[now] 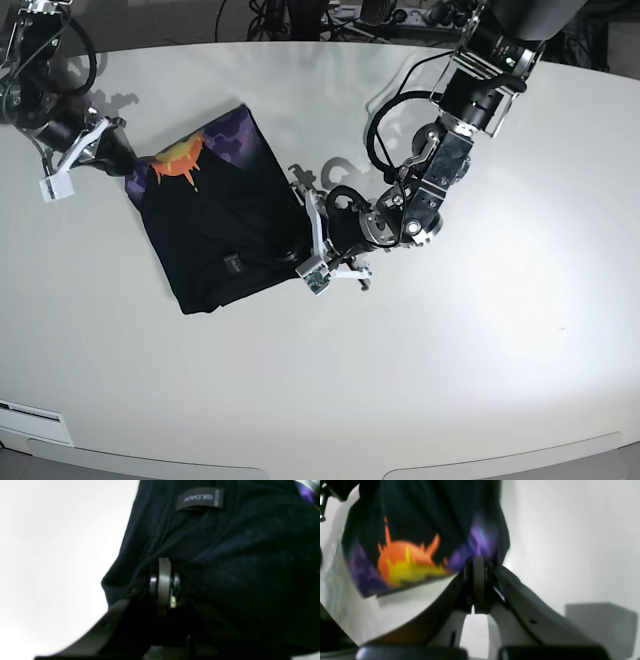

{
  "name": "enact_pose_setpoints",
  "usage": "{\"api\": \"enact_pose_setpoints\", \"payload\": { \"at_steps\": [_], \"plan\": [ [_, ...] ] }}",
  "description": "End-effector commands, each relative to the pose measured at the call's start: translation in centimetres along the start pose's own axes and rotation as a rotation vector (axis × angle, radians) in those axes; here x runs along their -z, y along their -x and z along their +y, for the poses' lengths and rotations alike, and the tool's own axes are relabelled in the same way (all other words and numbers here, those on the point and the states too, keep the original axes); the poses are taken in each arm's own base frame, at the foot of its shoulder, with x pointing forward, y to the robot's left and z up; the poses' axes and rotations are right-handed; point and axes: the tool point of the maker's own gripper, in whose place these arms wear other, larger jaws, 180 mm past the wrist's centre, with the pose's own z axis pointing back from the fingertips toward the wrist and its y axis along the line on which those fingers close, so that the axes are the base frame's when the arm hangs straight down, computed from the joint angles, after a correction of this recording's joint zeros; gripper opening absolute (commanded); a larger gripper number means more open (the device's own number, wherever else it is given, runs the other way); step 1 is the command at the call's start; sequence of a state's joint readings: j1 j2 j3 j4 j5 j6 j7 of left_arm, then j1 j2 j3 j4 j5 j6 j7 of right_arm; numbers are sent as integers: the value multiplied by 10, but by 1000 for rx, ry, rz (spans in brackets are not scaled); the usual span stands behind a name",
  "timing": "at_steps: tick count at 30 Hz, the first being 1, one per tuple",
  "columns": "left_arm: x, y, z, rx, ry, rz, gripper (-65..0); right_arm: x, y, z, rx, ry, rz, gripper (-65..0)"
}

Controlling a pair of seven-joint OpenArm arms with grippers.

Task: Fold the T-shirt properly
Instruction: 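Push the folded shirt's edges square with both grippers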

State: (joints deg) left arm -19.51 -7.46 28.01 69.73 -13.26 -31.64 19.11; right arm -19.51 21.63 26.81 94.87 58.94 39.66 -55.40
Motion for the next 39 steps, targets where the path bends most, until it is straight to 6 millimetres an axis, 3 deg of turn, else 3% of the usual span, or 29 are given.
{"api": "enact_pose_setpoints", "payload": {
  "at_steps": [1,4,7,13,15,18,20,23,26,31,39],
  "plan": [
    [-1,-17,13,26,-34,-31,-650,-8,-12,5,-15,-3,-52,-650],
    [-2,-38,18,62,-26,-82,-650,-10,-20,22,-17,-5,-120,-650],
    [-4,-56,23,126,0,-76,-650,-12,-52,30,-91,19,-230,-650],
    [-31,-92,11,166,40,-20,-650,-10,-84,9,-205,155,-273,-650],
    [-44,-101,20,155,-14,-6,-650,-8,-93,-1,-231,214,-270,-650],
    [-60,-87,66,26,-253,64,-650,-3,-96,-21,-267,299,-213,-650],
    [-70,-58,90,-97,-404,100,-650,3,-87,-30,-282,306,-159,-650],
    [-73,-6,88,-219,-436,176,-650,18,-68,-36,-275,294,-81,-650],
    [-64,16,73,-237,-366,192,-650,30,-64,-35,-260,269,-65,-650],
    [-44,22,55,-281,-320,173,-650,32,-56,-34,-245,259,-41,-650],
    [-4,-2,59,-228,-232,124,-650,32,-25,-15,-164,149,-14,-650]
  ]
}}
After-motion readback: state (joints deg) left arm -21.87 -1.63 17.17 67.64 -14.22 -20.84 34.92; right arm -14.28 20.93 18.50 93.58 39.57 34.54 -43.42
